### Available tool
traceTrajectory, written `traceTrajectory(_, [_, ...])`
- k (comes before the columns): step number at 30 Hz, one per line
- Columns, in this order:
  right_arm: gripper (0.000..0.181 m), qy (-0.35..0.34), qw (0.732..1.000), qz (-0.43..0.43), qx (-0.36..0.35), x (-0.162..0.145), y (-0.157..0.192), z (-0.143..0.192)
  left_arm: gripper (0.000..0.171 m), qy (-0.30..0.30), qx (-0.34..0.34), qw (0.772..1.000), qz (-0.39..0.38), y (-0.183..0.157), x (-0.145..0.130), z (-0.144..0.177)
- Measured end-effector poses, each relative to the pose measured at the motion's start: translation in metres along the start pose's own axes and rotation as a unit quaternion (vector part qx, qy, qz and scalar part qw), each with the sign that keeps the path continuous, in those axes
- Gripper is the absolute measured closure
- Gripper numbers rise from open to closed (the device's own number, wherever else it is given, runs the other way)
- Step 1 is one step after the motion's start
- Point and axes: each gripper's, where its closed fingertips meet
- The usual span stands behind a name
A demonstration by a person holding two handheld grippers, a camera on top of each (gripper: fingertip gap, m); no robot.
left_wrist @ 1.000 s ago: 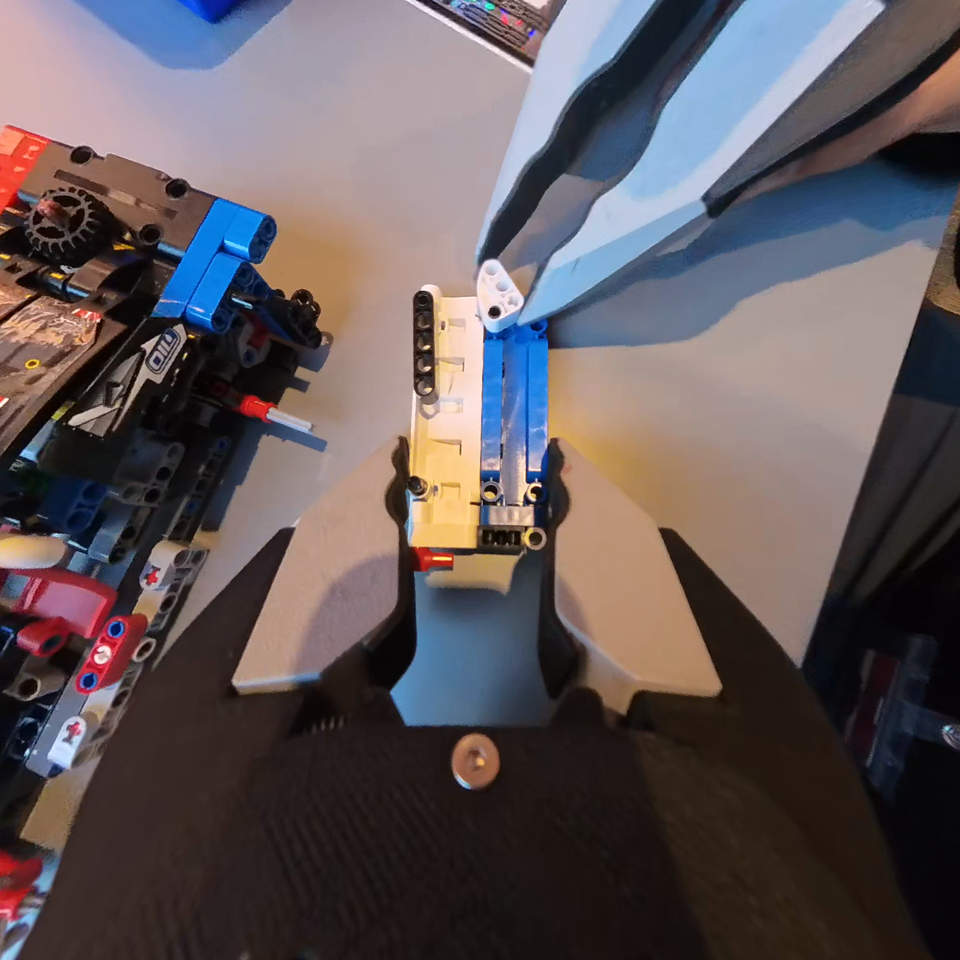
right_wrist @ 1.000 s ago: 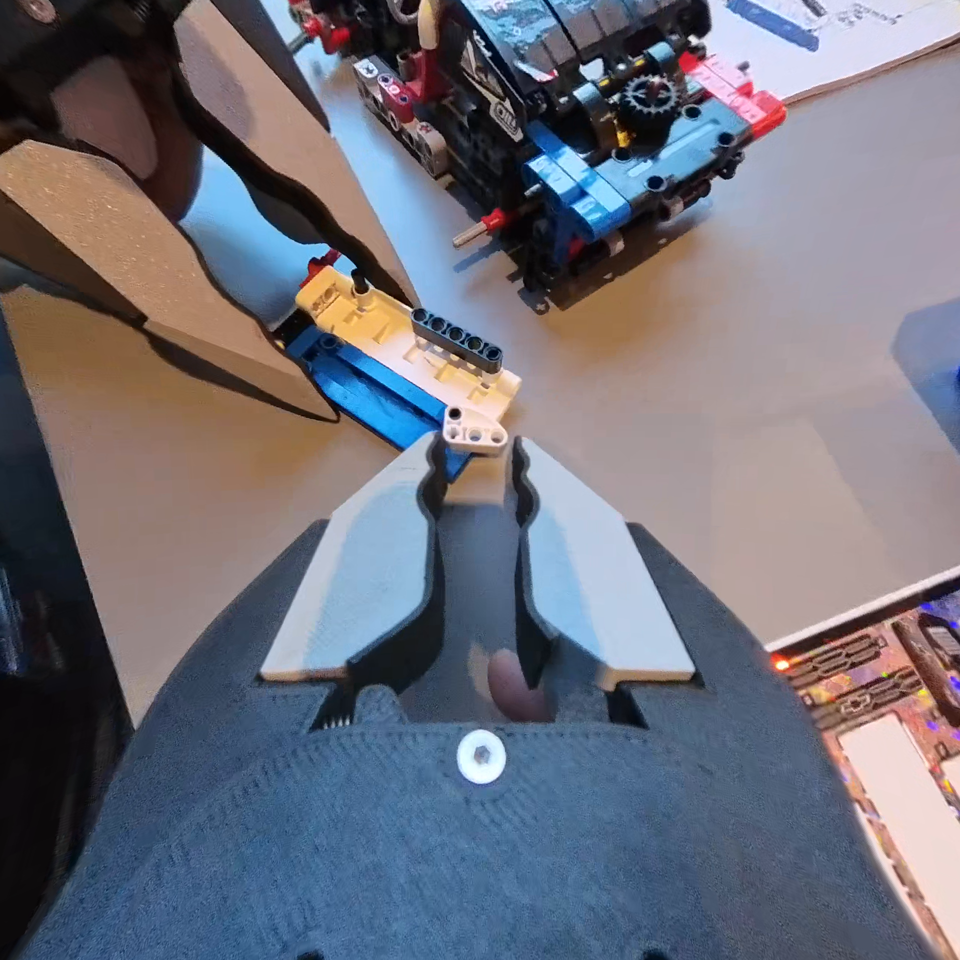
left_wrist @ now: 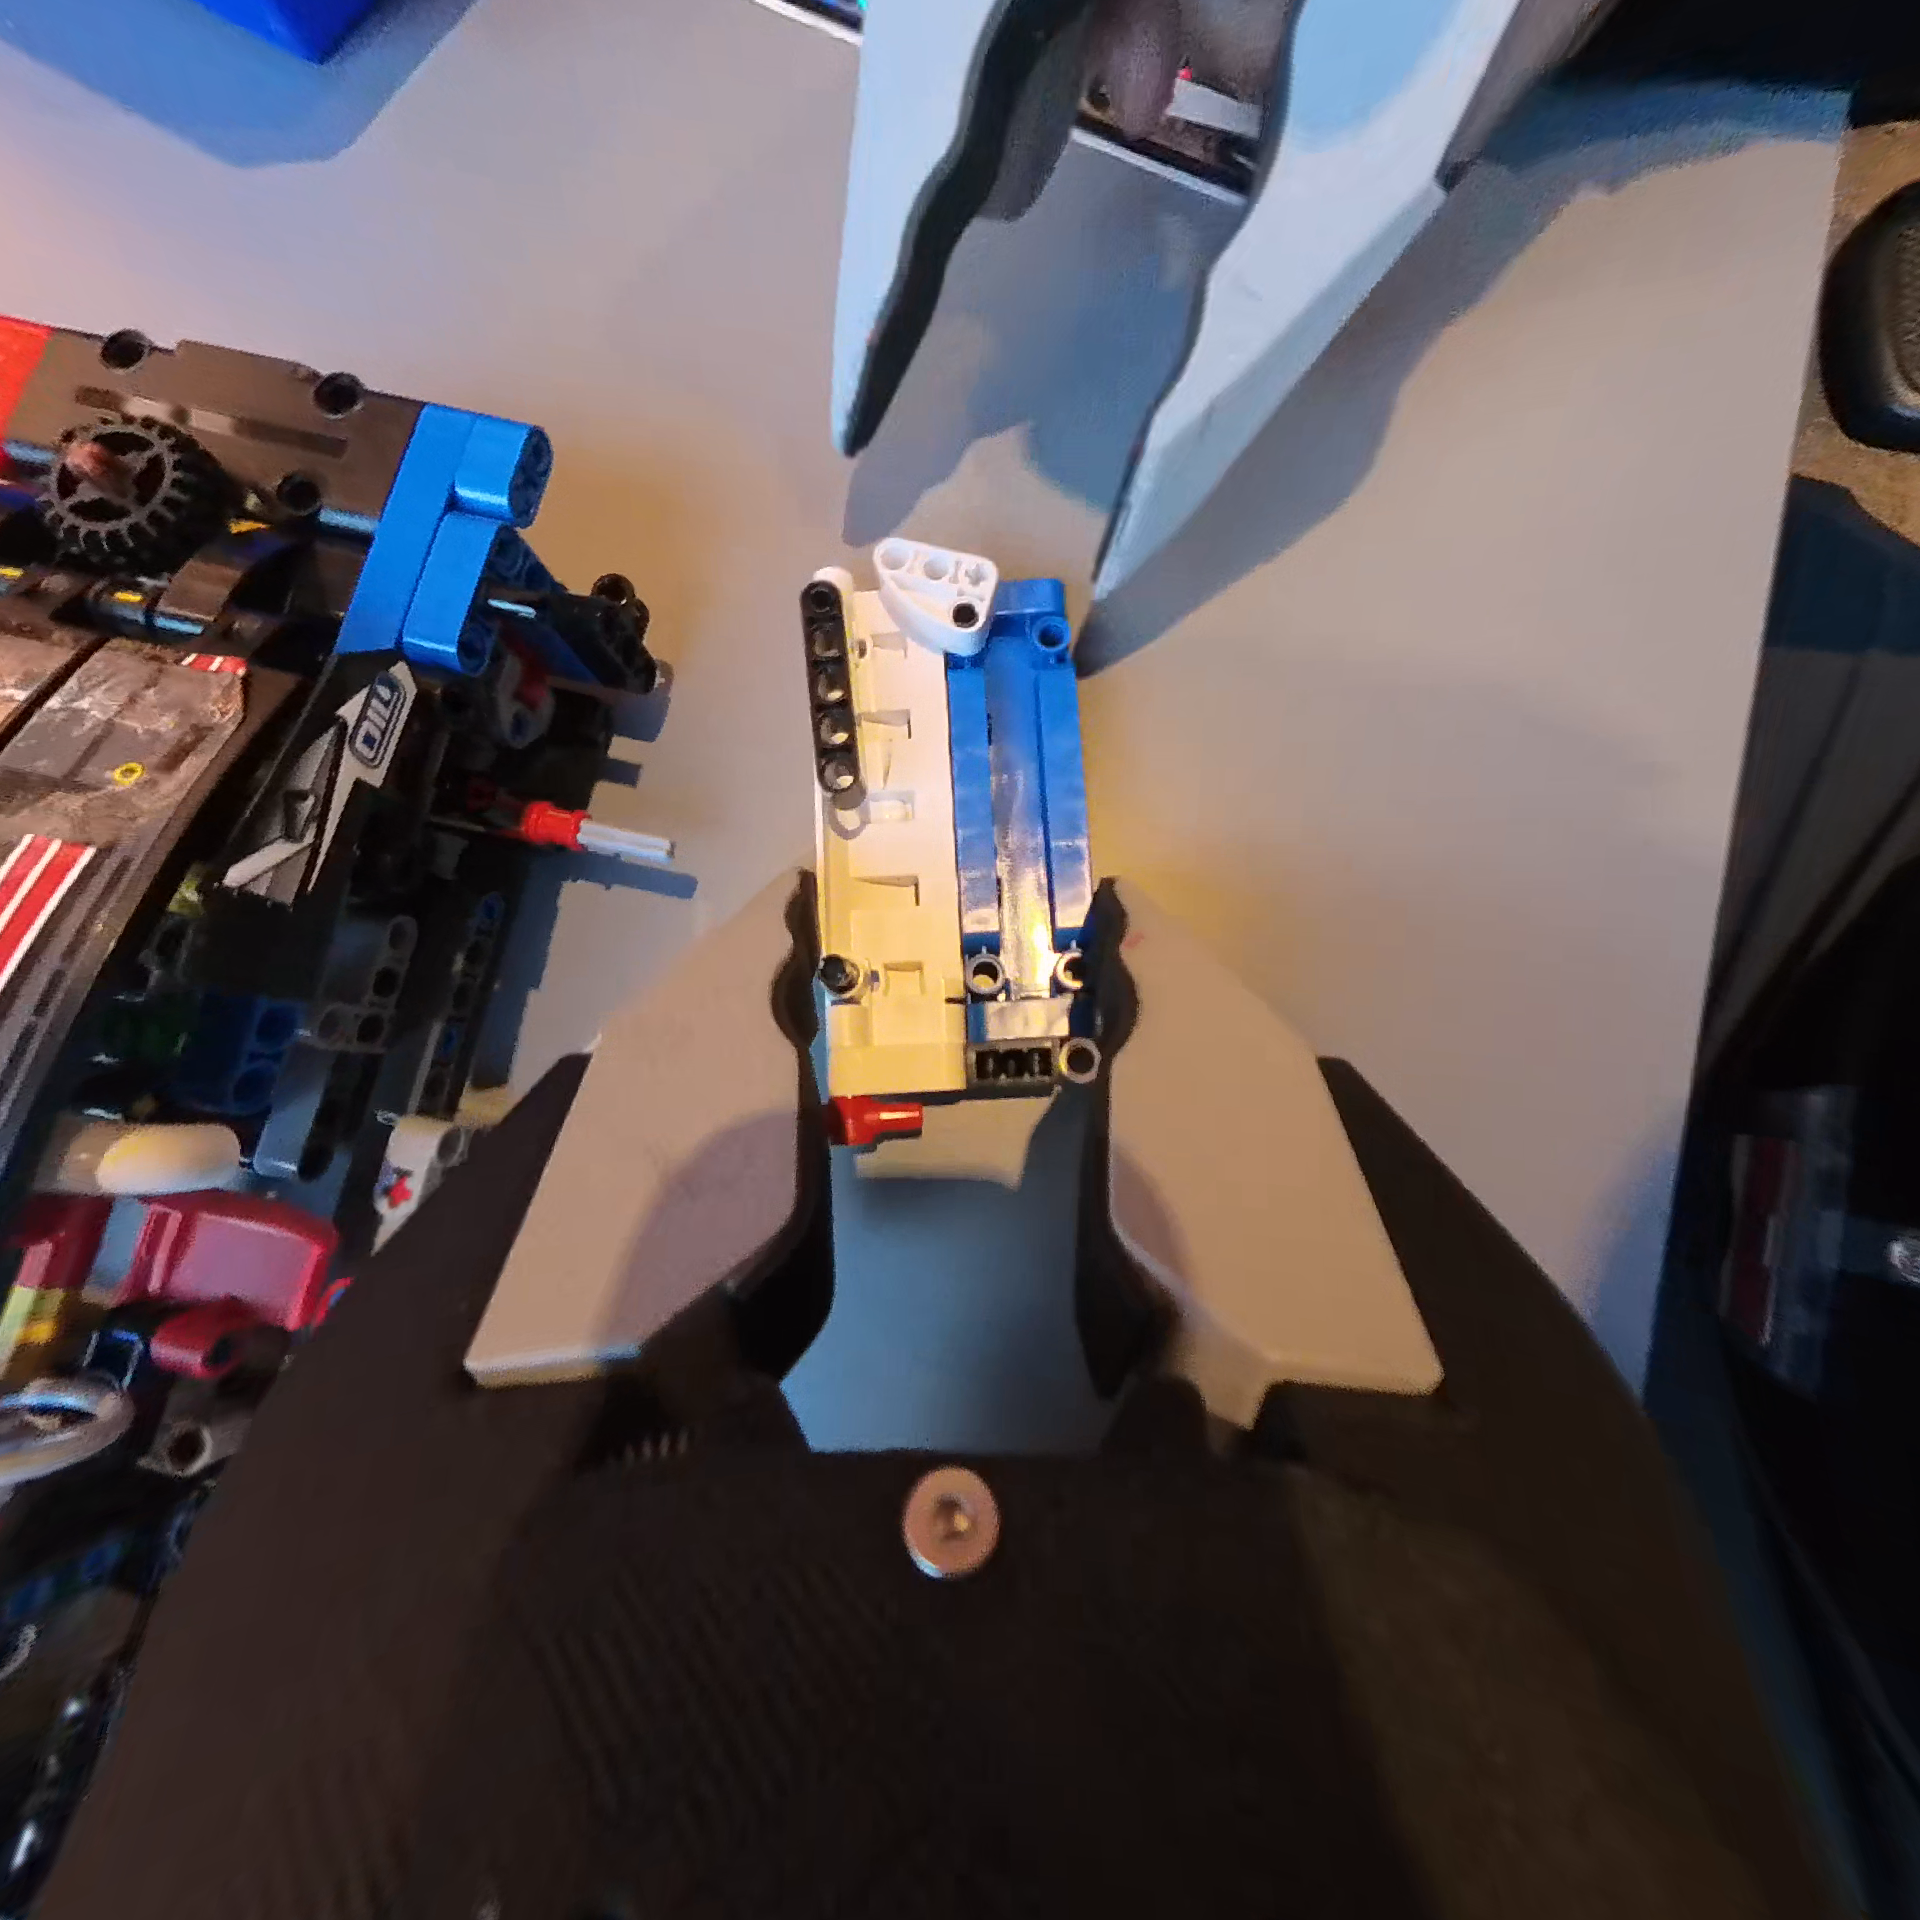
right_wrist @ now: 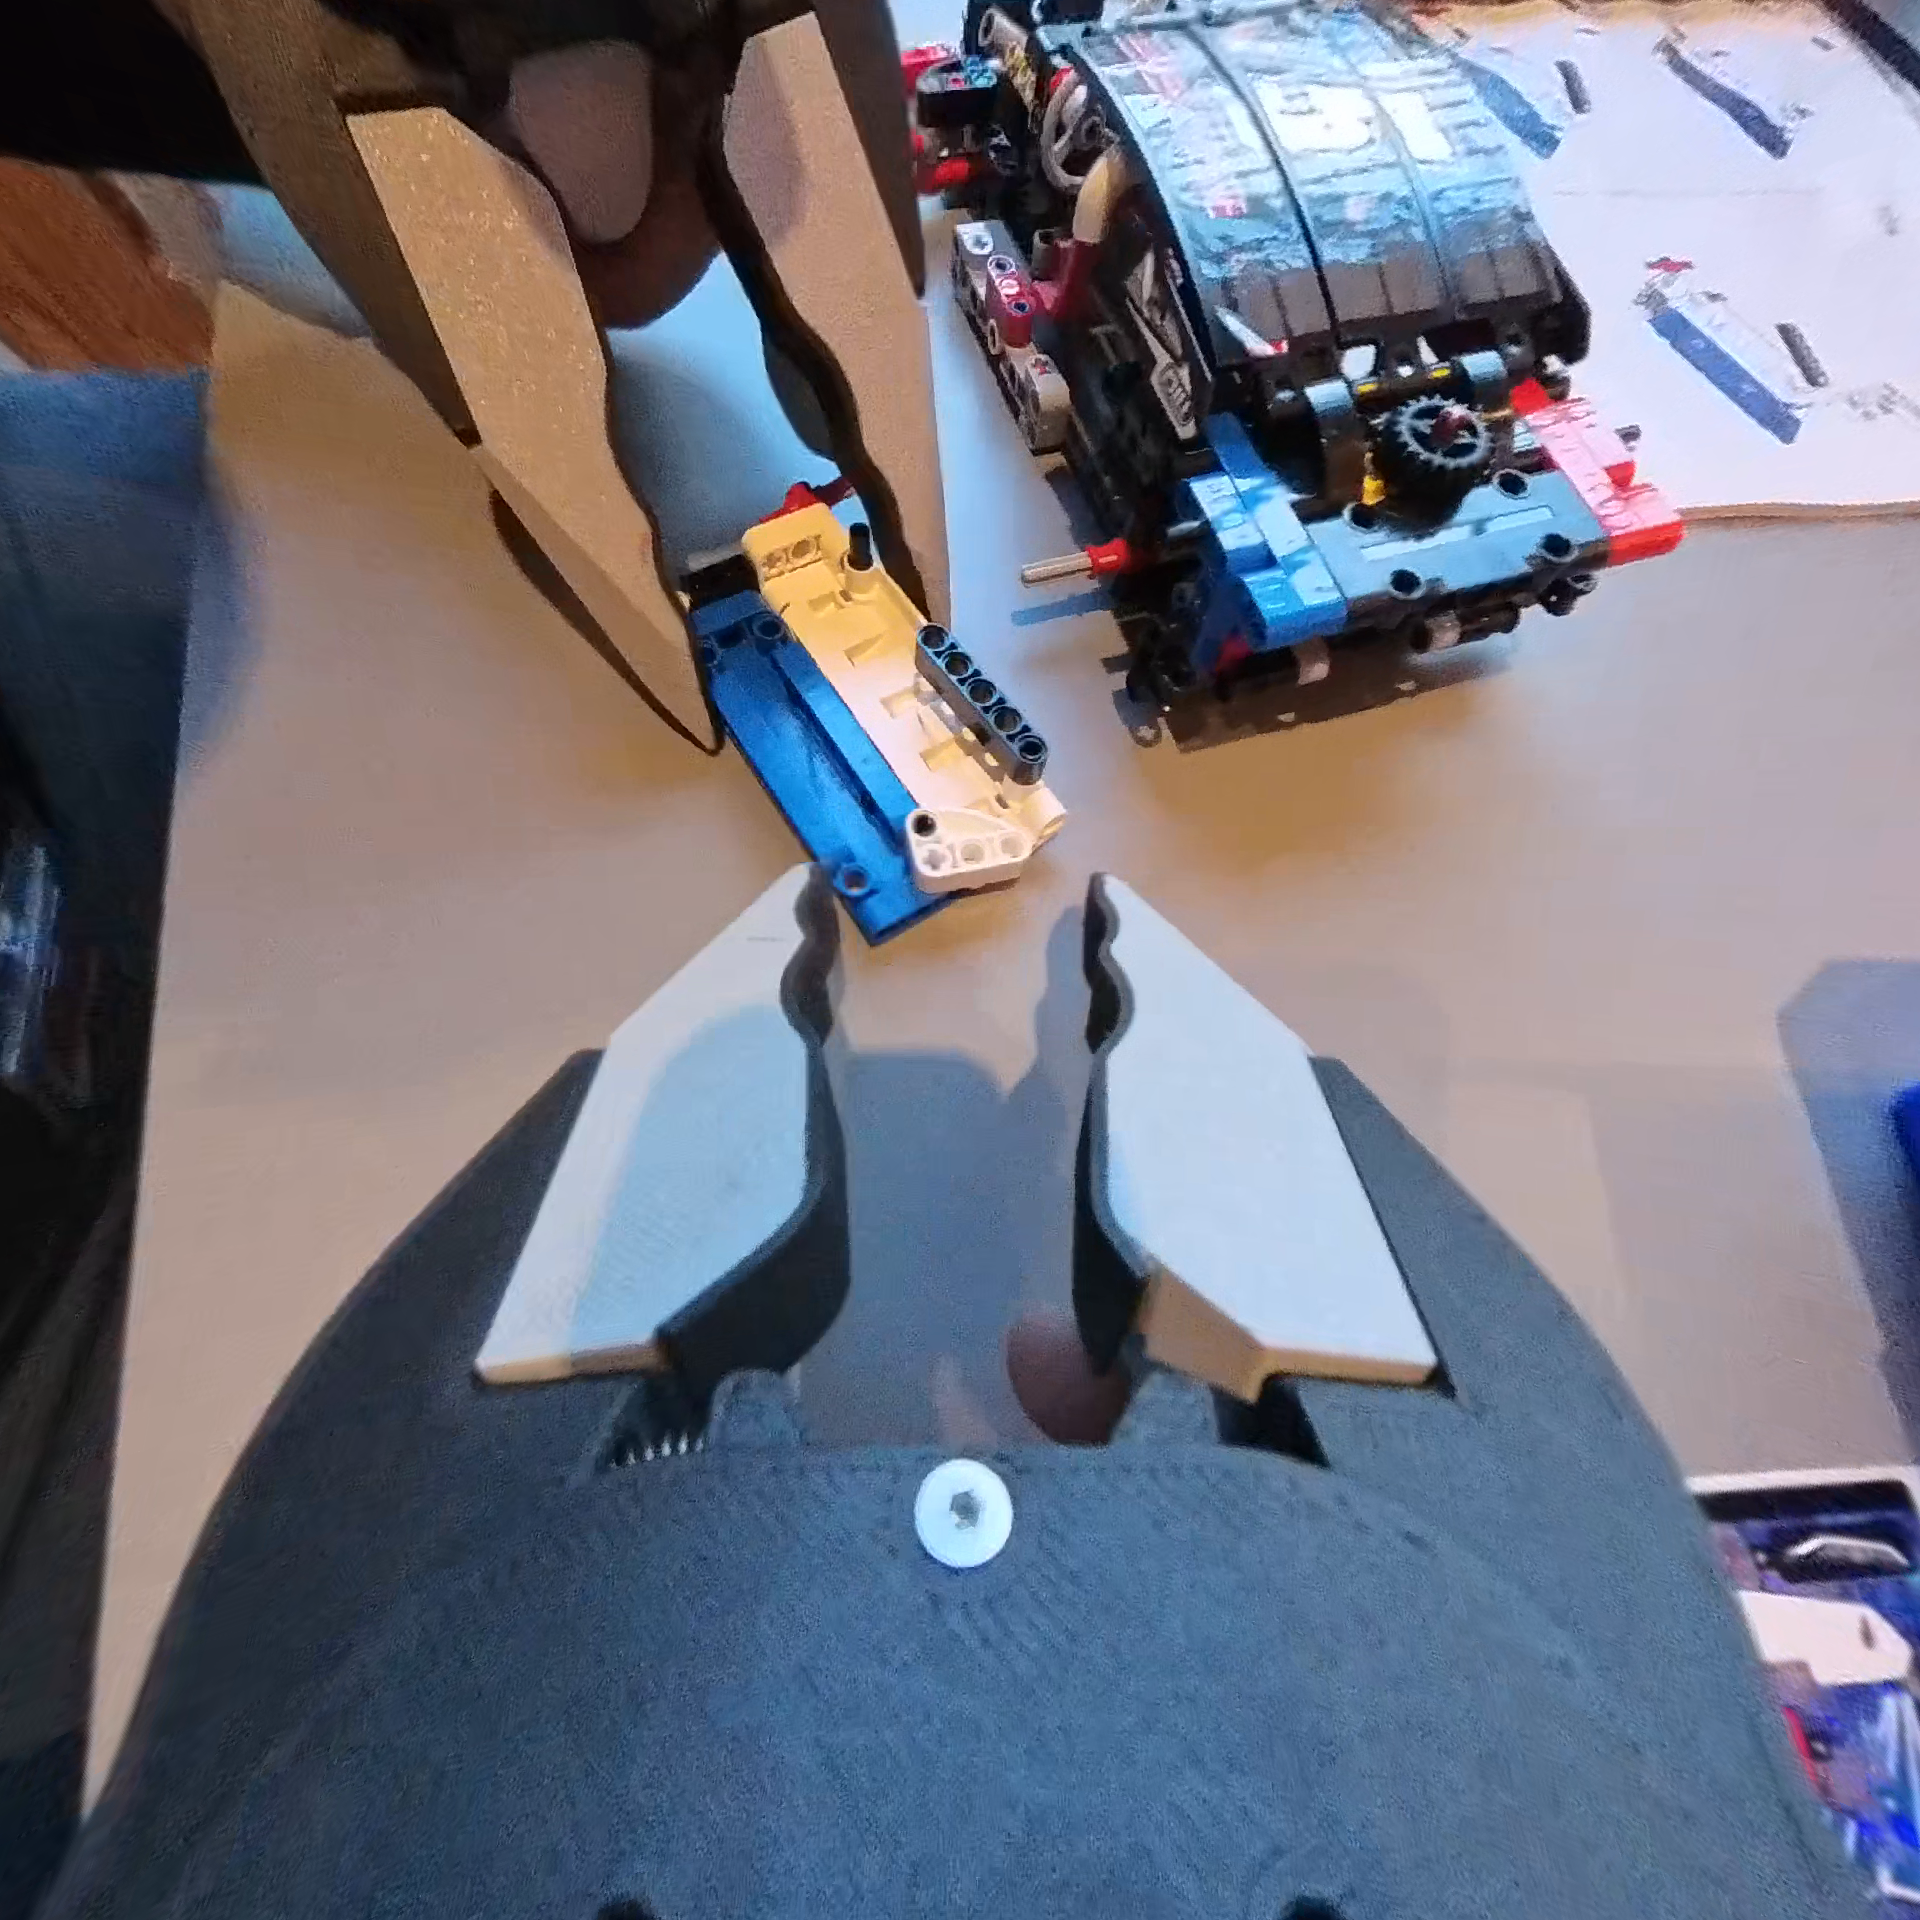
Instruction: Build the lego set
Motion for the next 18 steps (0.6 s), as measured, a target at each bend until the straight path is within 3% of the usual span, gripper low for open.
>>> traceTrajectory(2, [0.137,0.021,1.000,0.005,0.010,-0.005,0.003,-0.005,0.121,-0.002,-0.002,1.000,-0.002,-0.003,0.000,0.001])
traceTrajectory(4, [0.151,0.032,0.999,0.009,0.037,-0.006,0.008,-0.010,0.121,0.004,-0.007,1.000,-0.007,-0.006,-0.002,0.002])
traceTrajectory(11, [0.153,0.067,0.995,0.048,0.057,-0.006,0.013,-0.010,0.122,0.014,-0.012,1.000,-0.017,-0.008,-0.003,0.004])
traceTrajectory(18, [0.162,0.115,0.981,0.085,0.131,-0.008,0.013,-0.007,0.121,0.029,-0.044,0.998,-0.038,-0.012,-0.003,0.004])
Point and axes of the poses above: each gripper's, where its closed fingertips meet, z back along the fingers, x out of its top, y = z × x across the jaws, and after that the axes turned 12 degrees about -y, right-handed
